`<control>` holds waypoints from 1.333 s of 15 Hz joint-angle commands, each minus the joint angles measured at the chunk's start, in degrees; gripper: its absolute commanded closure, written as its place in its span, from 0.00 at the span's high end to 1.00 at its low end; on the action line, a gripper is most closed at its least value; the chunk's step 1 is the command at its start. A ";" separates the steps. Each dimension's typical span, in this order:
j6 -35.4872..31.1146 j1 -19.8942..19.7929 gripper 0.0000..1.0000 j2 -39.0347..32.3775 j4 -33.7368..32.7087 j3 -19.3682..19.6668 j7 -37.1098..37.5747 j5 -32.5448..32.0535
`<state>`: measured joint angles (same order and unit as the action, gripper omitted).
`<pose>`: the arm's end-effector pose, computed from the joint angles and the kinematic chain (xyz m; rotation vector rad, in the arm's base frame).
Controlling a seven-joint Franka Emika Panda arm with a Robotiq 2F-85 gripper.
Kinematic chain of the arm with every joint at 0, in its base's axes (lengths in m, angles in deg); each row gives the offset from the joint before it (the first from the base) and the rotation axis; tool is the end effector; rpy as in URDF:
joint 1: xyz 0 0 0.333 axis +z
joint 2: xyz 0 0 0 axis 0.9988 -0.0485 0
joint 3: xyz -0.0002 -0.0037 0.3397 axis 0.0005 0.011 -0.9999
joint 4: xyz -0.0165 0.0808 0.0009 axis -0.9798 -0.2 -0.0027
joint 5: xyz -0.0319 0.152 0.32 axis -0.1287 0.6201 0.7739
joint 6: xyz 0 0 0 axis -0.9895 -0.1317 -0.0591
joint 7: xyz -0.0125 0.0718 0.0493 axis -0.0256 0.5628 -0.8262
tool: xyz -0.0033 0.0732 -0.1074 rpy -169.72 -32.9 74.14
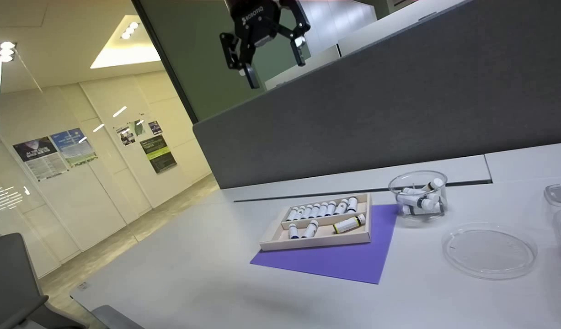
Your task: Remove one object from the bottom part of the tray and place it on the table
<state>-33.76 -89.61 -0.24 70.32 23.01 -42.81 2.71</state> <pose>0.5049 -0.1032 0.4994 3.1023 0.3001 -0.0889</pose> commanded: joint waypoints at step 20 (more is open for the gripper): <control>-22.02 -4.29 0.27 -28.38 -2.06 -7.20 -3.34 1.37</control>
<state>-56.38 -92.81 -25.47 70.77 16.67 -46.43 4.99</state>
